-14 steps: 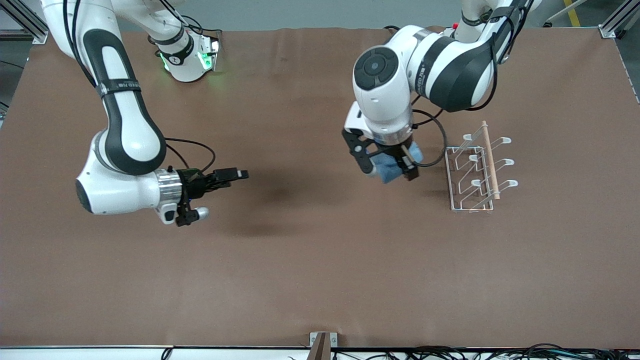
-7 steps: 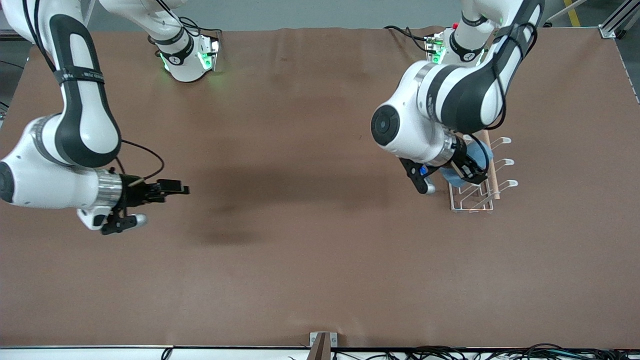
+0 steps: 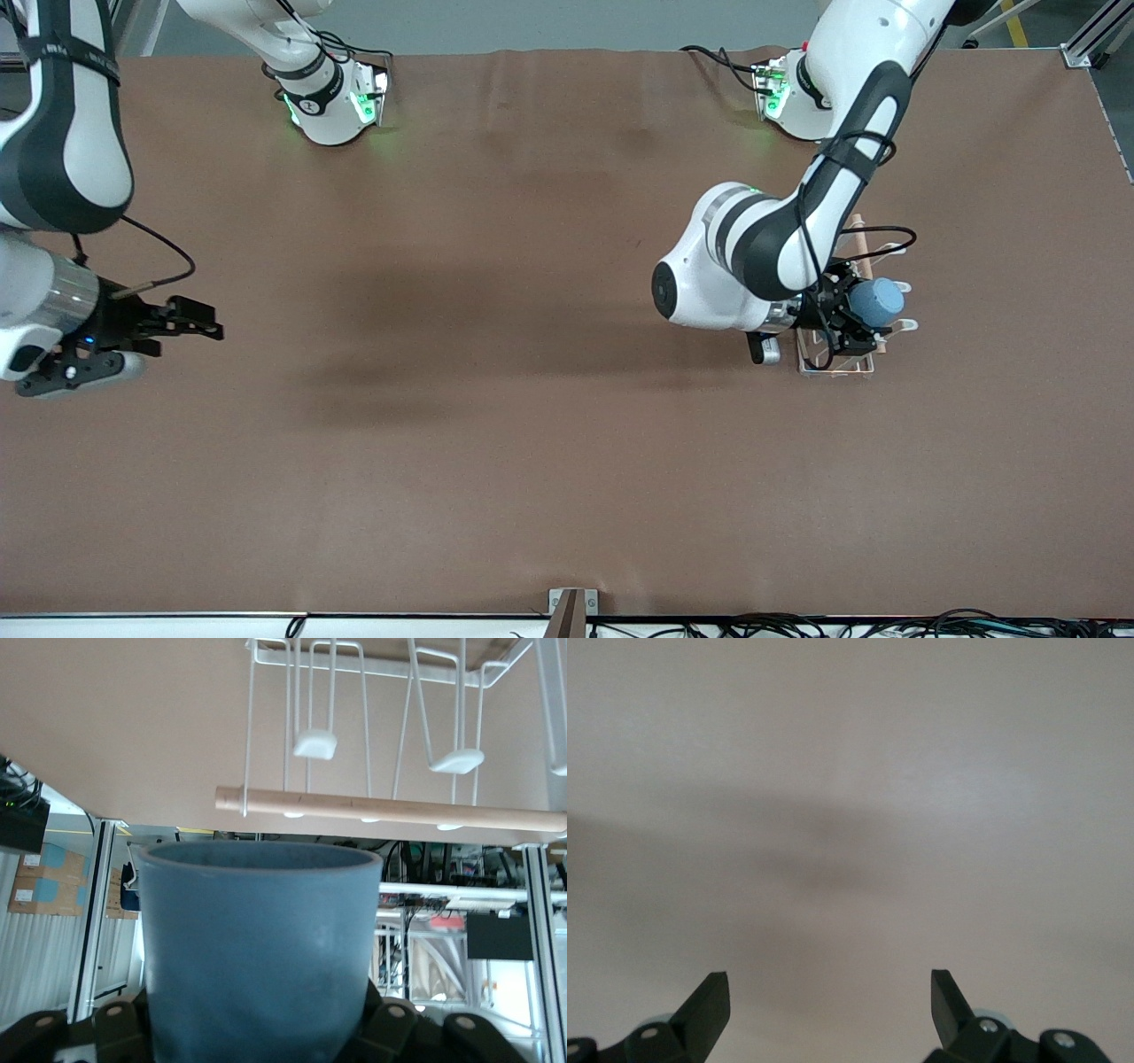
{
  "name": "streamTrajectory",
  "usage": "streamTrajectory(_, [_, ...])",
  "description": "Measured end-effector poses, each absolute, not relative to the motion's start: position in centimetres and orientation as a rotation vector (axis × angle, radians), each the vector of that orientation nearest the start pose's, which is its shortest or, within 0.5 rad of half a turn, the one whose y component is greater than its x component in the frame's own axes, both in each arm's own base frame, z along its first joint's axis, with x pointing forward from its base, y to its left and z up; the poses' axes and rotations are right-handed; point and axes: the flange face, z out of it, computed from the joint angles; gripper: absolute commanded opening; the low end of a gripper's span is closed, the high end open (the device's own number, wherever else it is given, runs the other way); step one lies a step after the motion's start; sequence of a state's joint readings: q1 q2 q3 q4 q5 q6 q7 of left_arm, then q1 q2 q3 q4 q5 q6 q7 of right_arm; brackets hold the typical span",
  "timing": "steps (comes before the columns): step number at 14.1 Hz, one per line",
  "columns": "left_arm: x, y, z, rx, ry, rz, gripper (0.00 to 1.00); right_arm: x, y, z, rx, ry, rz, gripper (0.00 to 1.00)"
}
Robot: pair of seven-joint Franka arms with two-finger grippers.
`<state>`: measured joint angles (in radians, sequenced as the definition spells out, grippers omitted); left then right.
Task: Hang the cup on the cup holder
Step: 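Lower the cup onto a rack hook with the left gripper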
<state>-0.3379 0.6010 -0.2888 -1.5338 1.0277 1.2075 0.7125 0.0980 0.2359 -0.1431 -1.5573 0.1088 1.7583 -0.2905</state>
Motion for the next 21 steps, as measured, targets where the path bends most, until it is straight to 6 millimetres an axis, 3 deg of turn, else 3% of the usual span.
streamTrajectory(3, [57.5, -24.0, 30.3, -1.468, 1.405, 1.068, 0.31, 62.4, -2.4, 56.2, -3.073, -0.341, 0.034, 1.0])
streamTrajectory(5, [56.9, -23.7, 28.9, -1.429, 1.408, 1.097, 0.31, 61.9, -3.6, 58.6, -3.076, -0.317, 0.041, 1.0])
streamTrajectory(11, [56.4, -23.2, 26.5, -1.351, 1.402, 1.135, 0.36, 61.1, -5.0, 60.9, -3.098, -0.245, 0.017, 1.0])
streamTrajectory(15, [56.4, -22.9, 24.5, -1.332, 1.388, 1.147, 0.39, 58.8, -3.0, 63.8, -3.149, -0.144, -0.011, 0.99])
streamTrajectory(19, [56.2, -22.9, 23.5, -1.333, 1.378, 1.149, 0.58, 55.7, -2.7, 65.0, -3.157, -0.126, -0.017, 0.99])
streamTrajectory(21, [56.2, -22.8, 23.0, -1.341, 1.369, 1.139, 0.62, 54.7, -2.8, 64.8, -3.159, -0.12, -0.025, 0.99])
